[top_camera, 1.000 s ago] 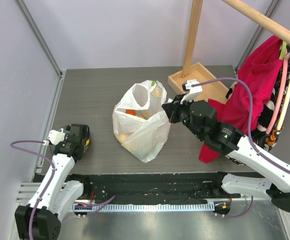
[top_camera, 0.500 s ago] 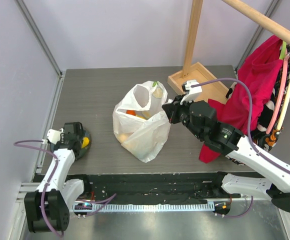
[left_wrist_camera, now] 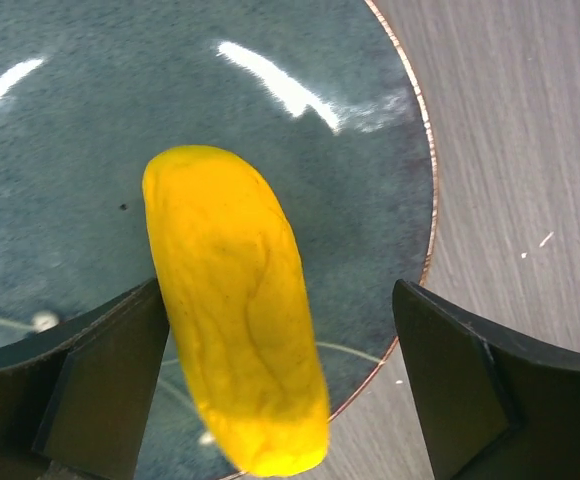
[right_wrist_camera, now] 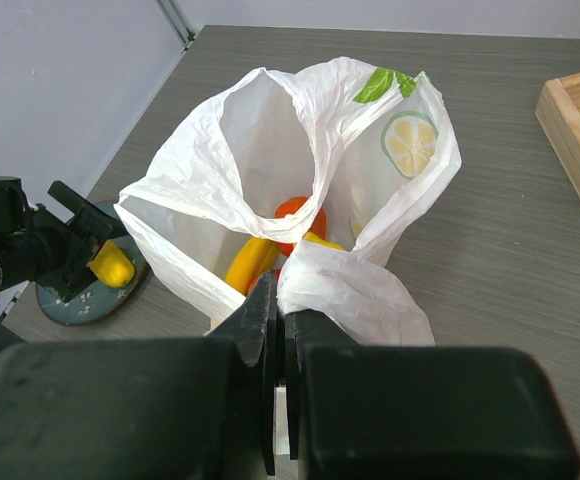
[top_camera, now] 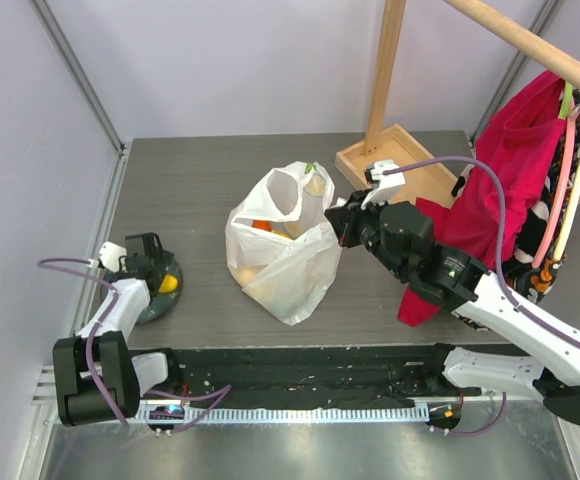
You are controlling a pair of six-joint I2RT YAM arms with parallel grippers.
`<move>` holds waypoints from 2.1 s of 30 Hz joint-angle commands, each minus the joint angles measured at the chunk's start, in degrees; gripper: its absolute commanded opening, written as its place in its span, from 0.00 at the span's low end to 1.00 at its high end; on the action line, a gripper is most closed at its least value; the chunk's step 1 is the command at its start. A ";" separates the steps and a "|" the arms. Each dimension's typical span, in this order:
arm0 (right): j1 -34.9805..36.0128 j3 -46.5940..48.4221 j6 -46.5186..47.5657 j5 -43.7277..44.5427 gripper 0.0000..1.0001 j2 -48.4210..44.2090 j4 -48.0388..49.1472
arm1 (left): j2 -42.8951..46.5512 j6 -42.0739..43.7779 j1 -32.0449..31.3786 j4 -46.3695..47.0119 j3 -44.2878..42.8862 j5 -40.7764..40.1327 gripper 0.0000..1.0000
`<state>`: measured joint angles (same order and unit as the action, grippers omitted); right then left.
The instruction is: Place the fruits into the plastic bag
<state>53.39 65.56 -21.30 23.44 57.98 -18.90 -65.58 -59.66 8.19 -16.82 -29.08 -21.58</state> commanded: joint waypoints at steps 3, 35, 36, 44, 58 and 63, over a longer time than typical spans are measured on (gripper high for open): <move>-0.30 0.18 0.03 1.70 0.01 -1.55 1.67 | -0.16 1.92 0.43 2.76 -0.45 1.11 0.84; -0.21 1.06 -0.67 -0.94 0.01 0.56 2.90 | 23.22 19.05 -7.47 1.17 -10.28 8.58 0.09; -0.21 0.97 -0.93 -1.12 0.01 0.82 3.16 | 23.04 19.75 -9.74 1.70 -13.43 8.66 0.10; -0.21 1.24 -2.17 -2.52 0.01 1.26 3.60 | 13.40 31.34 -32.16 12.51 -28.47 22.89 0.17; -0.21 1.94 -2.96 -1.73 0.01 0.12 2.72 | -7.45 44.27 -53.89 19.45 -37.89 23.61 0.23; -0.21 2.03 -3.13 -1.29 0.01 -0.49 2.28 | -12.11 45.42 -53.89 19.28 -39.39 22.02 0.23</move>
<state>53.39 65.56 -23.90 21.23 59.33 -18.09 -76.29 -16.97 -45.69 -1.83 -65.06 1.69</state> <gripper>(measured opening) 0.039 0.471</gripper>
